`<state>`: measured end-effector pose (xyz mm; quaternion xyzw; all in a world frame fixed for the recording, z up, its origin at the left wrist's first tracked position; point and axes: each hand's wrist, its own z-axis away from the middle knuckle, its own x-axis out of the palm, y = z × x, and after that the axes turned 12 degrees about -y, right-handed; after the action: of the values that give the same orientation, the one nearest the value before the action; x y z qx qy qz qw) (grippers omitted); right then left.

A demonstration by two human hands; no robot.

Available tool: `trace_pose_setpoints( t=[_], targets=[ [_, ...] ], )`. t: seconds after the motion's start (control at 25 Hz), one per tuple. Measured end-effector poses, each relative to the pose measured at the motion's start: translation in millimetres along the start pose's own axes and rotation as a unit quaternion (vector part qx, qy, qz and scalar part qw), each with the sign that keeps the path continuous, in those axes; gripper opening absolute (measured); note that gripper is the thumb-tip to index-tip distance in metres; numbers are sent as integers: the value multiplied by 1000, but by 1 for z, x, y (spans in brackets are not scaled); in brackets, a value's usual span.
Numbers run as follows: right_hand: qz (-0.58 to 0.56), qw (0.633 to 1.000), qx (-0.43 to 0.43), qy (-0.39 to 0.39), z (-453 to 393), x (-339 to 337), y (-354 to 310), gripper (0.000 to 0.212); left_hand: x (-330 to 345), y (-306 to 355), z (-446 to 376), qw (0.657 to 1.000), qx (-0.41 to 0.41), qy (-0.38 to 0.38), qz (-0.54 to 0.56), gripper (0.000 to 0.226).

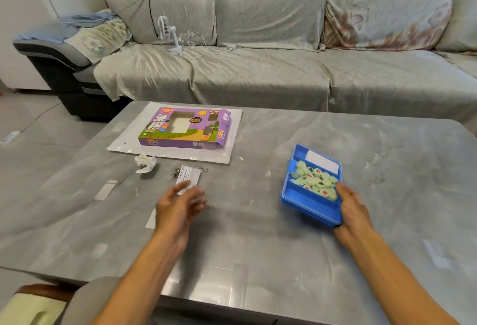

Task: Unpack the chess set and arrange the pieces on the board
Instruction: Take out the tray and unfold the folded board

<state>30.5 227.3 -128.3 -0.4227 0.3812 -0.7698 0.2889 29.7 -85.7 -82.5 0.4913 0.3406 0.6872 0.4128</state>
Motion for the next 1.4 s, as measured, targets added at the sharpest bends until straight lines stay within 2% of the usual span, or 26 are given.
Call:
trace_pose_setpoints(
  t=[0.08, 0.16, 0.28, 0.36, 0.6, 0.68, 0.72, 0.8, 0.84, 0.92, 1.0, 1.08, 1.16, 1.24, 1.4],
  targets=[
    [49, 999, -20, -3, 2, 4, 2, 13, -15, 38, -28, 998, 54, 30, 2, 30],
    [127, 991, -40, -14, 4, 9, 3, 16, -28, 76, -63, 995, 77, 54, -27, 23],
    [261, 963, -53, -51, 8, 15, 5, 17, -33, 110, -123, 991, 70, 83, -72, 8],
    [311, 946, -58, -68, 8, 17, 10, 13, -37, 124, -164, 987, 59, 97, -113, 11],
    [347, 936, -32, -45, 4, 21, 8, 6, -55, 132, -256, 968, 22, 150, -202, 16],
    [343, 938, -32, -42, 3, 23, 10, 7, -59, 126, -269, 958, 15, 171, -229, 10],
    [342, 938, -36, -36, 2, 22, 10, 9, -63, 121, -270, 942, 9, 197, -270, 14],
    [342, 938, -43, -24, 0, 22, 11, 12, -69, 111, -265, 868, 23, 255, -426, 33],
    [342, 939, -41, -17, 0, 22, 13, 13, -67, 105, -254, 837, 50, 254, -483, 36],
    [347, 937, -40, 6, 2, 21, 14, 20, -46, 88, -215, 819, 129, 165, -534, 31],
    [341, 938, -47, 26, 4, 21, 16, 30, -15, 56, -155, 821, 170, 22, -545, 18],
    [316, 945, -57, 56, 10, 21, 19, 33, 17, 11, -89, 811, 138, -131, -553, 11],
    [279, 954, -47, 99, 23, 18, 28, 33, 44, -39, -35, 782, 83, -230, -573, 19],
    [268, 956, -28, 117, 48, 9, 41, 33, 60, -81, 1, 759, 64, -247, -599, 34],
    [243, 969, -1, 47, 92, -13, 56, 26, 69, -95, 10, 780, 84, -217, -581, 40]
  ],
)
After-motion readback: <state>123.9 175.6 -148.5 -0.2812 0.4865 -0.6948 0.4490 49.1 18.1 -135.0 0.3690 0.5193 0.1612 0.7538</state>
